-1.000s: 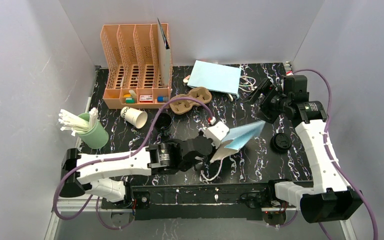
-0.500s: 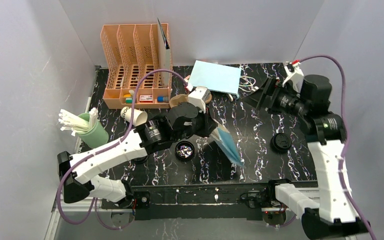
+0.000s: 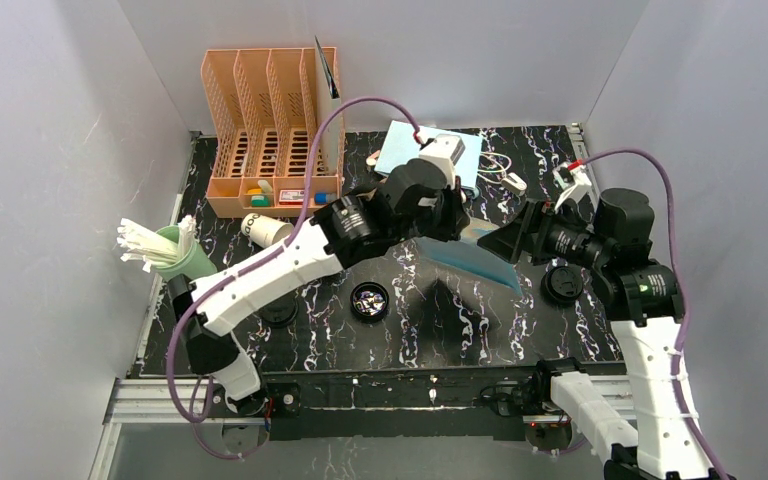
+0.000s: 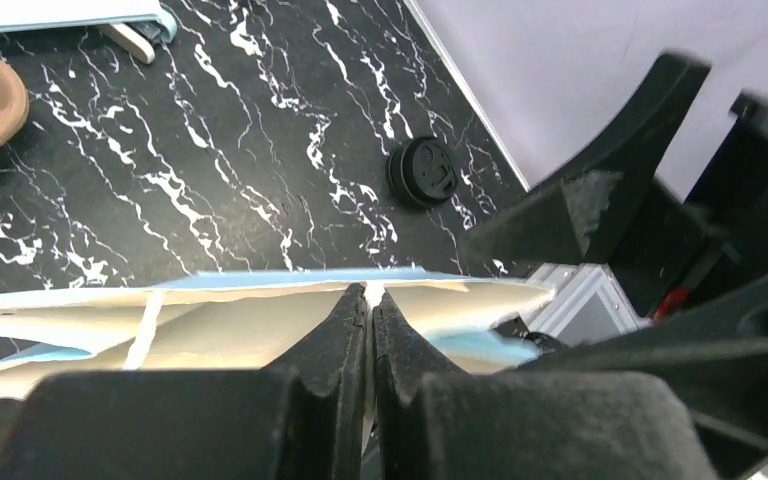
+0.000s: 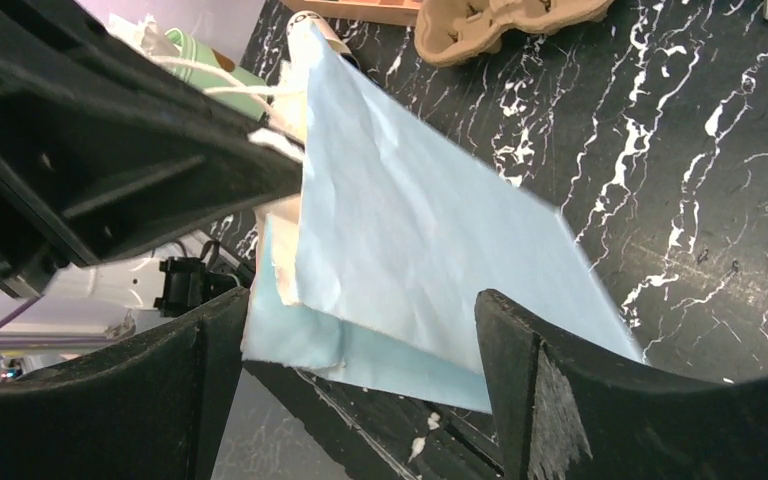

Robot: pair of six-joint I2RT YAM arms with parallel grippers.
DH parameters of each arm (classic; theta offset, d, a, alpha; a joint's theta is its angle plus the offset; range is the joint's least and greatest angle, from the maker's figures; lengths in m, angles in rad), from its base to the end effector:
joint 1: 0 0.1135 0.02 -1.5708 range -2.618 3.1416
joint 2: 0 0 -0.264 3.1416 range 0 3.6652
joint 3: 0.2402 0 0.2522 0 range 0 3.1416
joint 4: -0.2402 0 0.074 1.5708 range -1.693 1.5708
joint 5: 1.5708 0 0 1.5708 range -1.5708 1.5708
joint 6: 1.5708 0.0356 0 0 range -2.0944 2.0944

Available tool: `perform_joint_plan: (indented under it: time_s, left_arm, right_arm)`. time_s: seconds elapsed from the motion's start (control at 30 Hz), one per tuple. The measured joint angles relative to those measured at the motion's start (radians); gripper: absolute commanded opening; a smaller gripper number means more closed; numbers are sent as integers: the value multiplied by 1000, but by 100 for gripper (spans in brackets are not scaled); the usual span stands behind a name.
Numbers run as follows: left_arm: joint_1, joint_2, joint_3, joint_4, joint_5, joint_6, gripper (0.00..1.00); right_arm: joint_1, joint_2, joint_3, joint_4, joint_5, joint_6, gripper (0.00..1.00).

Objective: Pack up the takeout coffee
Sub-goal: Open the takeout bag at the center of the board.

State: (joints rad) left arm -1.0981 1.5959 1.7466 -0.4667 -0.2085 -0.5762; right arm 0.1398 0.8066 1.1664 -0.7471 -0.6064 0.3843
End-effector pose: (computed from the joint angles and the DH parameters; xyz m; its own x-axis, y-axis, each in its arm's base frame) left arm 0.1719 -0.3201 0.4397 -0.5444 -0.1061 -0.8321 0.5782 0.6711 -0.4639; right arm 0.1369 0.0397 0.4075 -0.5856 0.2287 -0.7777 -0.4504 0.7059 0.5467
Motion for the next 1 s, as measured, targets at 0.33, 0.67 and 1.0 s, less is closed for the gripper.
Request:
perform_joint_plan:
  time_s: [0.33,0.67,1.0]
  left_arm:
    - [35,103,208,-140,4,-3,0]
    - [82,79,239,-181,-19,-10,0]
    - [82,25,227,-121,89,-72,0]
  right_arm:
    - [1,-166,-137,34,228,58,98]
    - [1,-336,-352,111,393,120,97]
    - [1,-259,-529,324,358,310,98]
